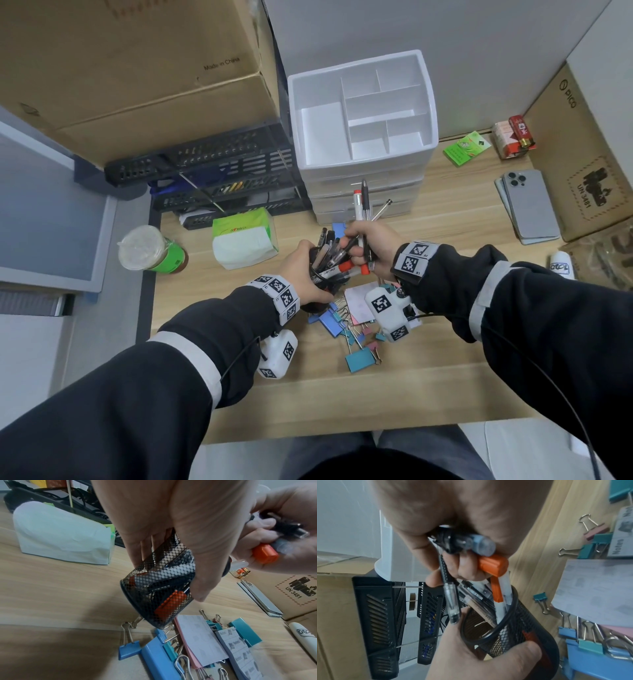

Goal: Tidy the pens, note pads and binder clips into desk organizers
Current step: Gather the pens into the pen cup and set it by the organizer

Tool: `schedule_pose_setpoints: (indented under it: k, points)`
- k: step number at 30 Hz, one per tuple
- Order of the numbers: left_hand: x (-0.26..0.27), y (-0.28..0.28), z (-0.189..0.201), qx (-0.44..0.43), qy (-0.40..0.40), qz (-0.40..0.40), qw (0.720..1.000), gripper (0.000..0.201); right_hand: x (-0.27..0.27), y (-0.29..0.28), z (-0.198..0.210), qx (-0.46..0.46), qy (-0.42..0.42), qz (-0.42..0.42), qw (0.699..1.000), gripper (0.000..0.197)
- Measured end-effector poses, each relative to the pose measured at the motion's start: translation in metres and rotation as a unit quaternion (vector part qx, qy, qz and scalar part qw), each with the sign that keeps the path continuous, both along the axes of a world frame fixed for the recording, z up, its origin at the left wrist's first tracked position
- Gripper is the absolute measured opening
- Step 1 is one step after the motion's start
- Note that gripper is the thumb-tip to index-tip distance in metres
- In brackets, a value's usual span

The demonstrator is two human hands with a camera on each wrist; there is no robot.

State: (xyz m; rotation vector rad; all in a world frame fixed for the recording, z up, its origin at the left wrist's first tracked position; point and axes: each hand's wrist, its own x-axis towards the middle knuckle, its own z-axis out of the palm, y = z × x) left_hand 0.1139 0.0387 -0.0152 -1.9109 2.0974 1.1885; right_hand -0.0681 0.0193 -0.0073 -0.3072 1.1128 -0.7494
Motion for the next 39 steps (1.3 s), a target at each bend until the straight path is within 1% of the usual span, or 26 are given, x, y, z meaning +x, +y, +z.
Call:
schedule_pose_setpoints:
  k: [4,6,13,21,25,29,32,36,38,39]
  points:
    - [0.0,0.0,0.001,-0.002,-0.001,-0.001,1.0,0.09,-0.003,0.003,-0.002,0.007,-0.008,0.012,1.0,0.016]
    - [-0.001,0.0,0.001,-0.003,0.0,0.001,1.0,0.09,-0.004,0.004,-0.002,-0.001,-0.01,0.005,1.0,0.017]
    - [0.0,0.0,0.001,-0.001,-0.001,-0.001,1.0,0.09,-0.006,0.005,-0.003,-0.01,0.008,0.004,1.0,0.02]
    - [0.002,0.001,0.001,0.003,-0.004,-0.004,1.0,0.09,-0.005,0.006,0.0,-0.008,0.016,0.0,1.0,0.017]
    - [0.003,0.001,0.001,0.002,-0.005,-0.004,1.0,0.092,-0.005,0.007,-0.002,-0.015,0.029,0.012,0.999,0.014]
    - [0.003,0.003,0.001,-0.002,-0.003,-0.004,1.0,0.092,-0.004,0.007,-0.003,-0.02,0.017,0.008,1.0,0.01]
    - [0.003,0.003,0.002,-0.004,-0.003,-0.003,1.0,0.091,-0.003,0.007,-0.003,-0.021,0.021,0.01,1.0,0.014]
    - [0.003,0.003,0.002,0.004,-0.003,0.001,1.0,0.092,-0.002,0.008,0.001,-0.033,0.061,0.01,0.998,0.012]
    - [0.003,0.004,0.002,0.006,-0.002,0.006,1.0,0.091,0.004,0.009,0.007,-0.067,0.135,0.019,0.988,0.01]
    - [0.003,0.004,0.002,0.005,-0.001,0.009,1.0,0.091,0.008,0.01,0.01,-0.093,0.185,0.028,0.978,0.009]
